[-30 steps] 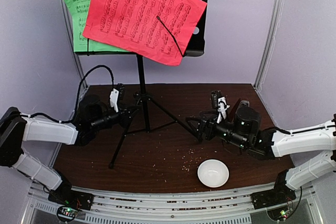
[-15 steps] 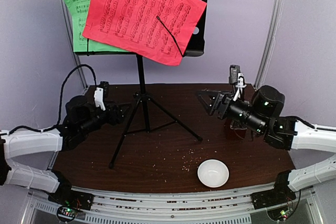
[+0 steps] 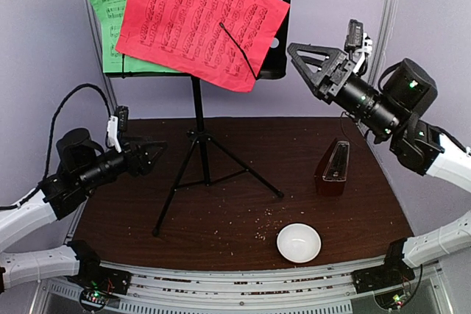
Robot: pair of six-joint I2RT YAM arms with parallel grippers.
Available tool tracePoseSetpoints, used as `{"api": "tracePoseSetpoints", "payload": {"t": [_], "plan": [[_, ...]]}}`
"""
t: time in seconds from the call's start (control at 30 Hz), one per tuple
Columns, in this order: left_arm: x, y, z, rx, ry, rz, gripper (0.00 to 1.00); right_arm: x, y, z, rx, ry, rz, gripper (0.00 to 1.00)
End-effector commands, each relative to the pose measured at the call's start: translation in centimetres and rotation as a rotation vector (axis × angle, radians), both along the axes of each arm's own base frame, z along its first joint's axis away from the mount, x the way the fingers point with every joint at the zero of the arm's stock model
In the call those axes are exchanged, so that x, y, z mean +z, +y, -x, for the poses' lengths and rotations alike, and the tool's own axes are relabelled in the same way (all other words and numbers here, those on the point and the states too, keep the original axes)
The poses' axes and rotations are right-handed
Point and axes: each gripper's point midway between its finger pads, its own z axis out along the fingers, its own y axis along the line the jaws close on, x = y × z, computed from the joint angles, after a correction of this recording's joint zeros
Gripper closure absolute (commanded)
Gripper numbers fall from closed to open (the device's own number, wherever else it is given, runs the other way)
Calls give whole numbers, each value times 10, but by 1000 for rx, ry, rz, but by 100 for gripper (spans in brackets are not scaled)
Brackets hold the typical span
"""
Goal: Pack up the instrument practice props
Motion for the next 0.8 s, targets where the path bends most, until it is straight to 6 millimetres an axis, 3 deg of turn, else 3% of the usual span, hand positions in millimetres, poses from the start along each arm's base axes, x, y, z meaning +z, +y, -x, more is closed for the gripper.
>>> {"api": "tracePoseSetpoints", "payload": {"t": [0.0, 0.13, 0.33, 0.47, 0.63, 0.77], "plan": [[7, -4, 14, -68, 33, 9, 20, 0, 22, -9, 46, 41, 22, 37], [17, -6, 21, -100, 14, 13, 20, 1, 29, -22, 7, 64, 41, 39], [3, -11, 27, -146, 50, -19, 21, -6, 26, -43, -103, 93, 72, 45], [5, -14, 30, -174, 52, -10, 22, -9, 26, -51, -147, 95, 91, 46], [22, -27, 42, -282, -3, 22, 23, -10, 32, -58, -163, 97, 103, 50], [17, -33, 43, -320, 1, 4, 25, -9, 37, -62, -166, 98, 93, 52]]}}
